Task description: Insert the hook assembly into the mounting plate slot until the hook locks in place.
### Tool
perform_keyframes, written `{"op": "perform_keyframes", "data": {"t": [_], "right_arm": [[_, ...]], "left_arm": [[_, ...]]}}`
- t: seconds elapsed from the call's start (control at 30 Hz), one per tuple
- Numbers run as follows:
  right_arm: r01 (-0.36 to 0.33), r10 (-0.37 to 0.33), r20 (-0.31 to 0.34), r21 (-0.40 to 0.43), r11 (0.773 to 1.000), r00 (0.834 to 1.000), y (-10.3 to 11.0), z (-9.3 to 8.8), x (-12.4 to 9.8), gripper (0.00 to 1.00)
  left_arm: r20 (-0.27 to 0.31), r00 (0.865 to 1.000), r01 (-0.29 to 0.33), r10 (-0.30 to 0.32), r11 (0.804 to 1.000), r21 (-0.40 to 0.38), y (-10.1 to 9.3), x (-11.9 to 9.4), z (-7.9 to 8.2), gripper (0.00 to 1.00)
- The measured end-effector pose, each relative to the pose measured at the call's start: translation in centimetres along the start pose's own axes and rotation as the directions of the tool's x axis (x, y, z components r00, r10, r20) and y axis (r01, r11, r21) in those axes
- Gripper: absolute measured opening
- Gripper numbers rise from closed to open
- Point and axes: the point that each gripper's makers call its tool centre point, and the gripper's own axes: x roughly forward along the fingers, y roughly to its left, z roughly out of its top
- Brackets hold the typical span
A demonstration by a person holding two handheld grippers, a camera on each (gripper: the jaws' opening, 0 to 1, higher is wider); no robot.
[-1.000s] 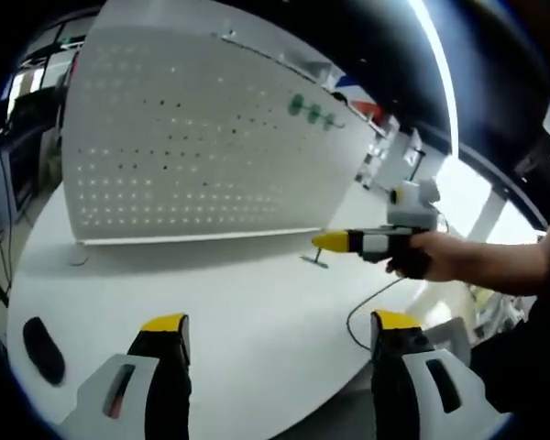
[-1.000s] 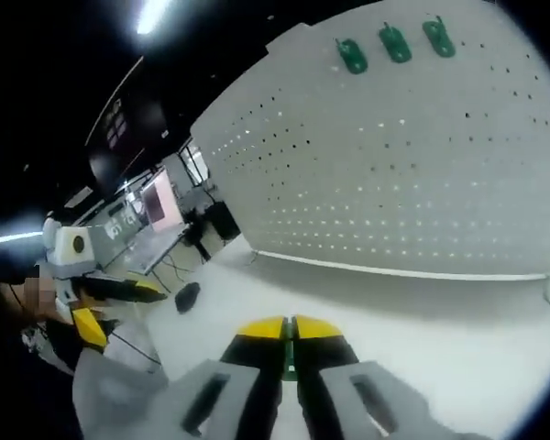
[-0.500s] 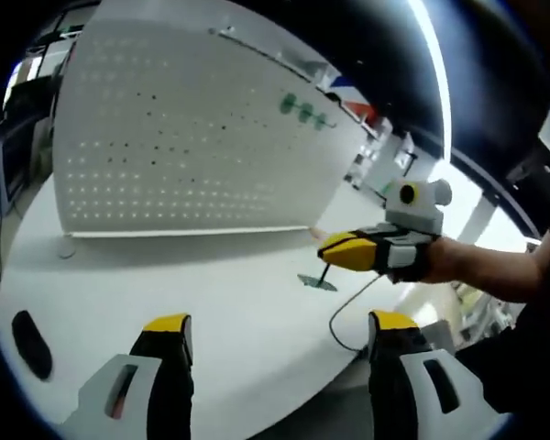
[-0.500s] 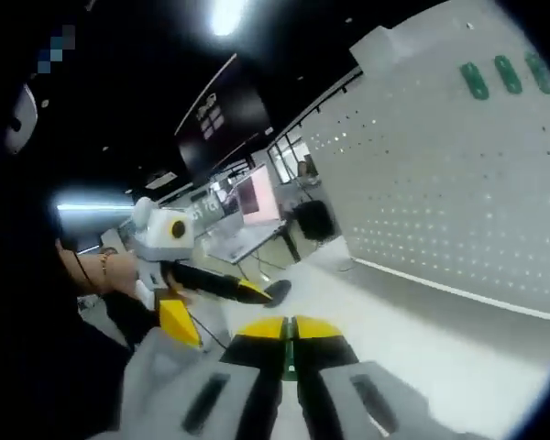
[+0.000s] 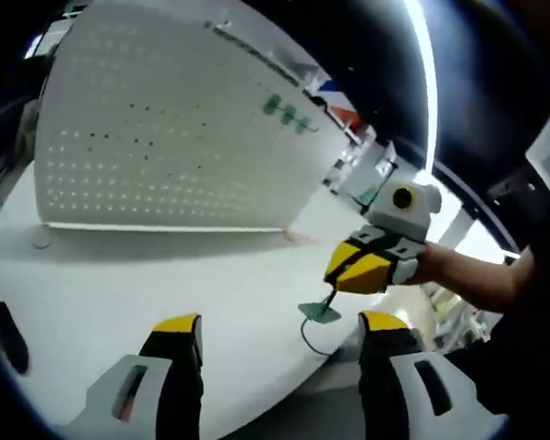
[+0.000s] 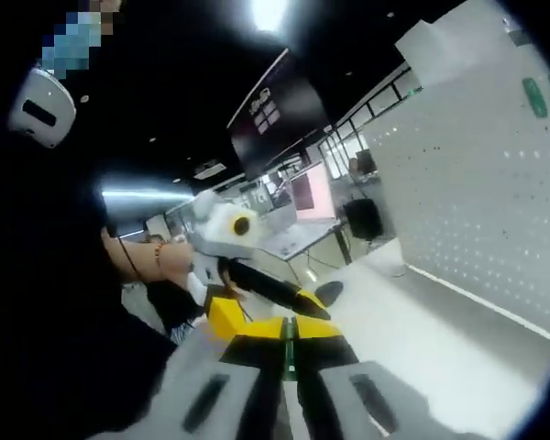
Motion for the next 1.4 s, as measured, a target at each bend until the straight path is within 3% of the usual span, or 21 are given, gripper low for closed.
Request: {"op": "perform_keyframes", "data": {"t": [0.13,0.37,0.47,0.67,0.97,1.13,1.4], "right_arm": [[-0.05,0.049,-0.023,-0.02,0.999,0.999,1.0,0.0,-0.1,0.0],[-0.104,0.103,-0.025,-0.037,0.994,0.994,1.9,0.5,-0.4,0.0],[-0.124,0.123,-0.034,-0.052,0.991,0.992,2.5,0.4,-0.3,0.0],[-0.147,0.143,-0.043,-0.083,0.986,0.989,3.2,0.3,-0.2,0.0],[-0.189,0.18,-0.074,-0.135,0.973,0.981,4.2,0.4,0.0,0.0],[-0.204,0.192,-0.088,-0.147,0.968,0.977,4.4,0.2,0.0,0.0],[-0.216,0.202,-0.097,-0.166,0.962,0.975,4.7,0.4,-0.1,0.01]], "left_arm": [[-0.01,0.998,0.064,-0.065,0.997,-0.041,-1.1,-0.1,0.0,0.57],[-0.061,0.989,0.129,-0.133,0.989,-0.065,-2.4,-0.2,-1.1,0.47],[-0.073,0.981,0.171,-0.181,0.976,-0.132,-3.2,-0.2,-1.4,0.4],[-0.075,0.974,0.2,-0.216,0.964,-0.177,-3.8,-0.4,-1.2,0.26],[-0.111,0.954,0.239,-0.278,0.931,-0.274,-4.8,-0.4,-2.1,0.22],[-0.11,0.937,0.28,-0.332,0.9,-0.334,-5.7,-0.5,-2.2,0.1],[-0.088,0.93,0.304,-0.356,0.883,-0.356,-5.7,-0.7,-1.9,0.07]]}}
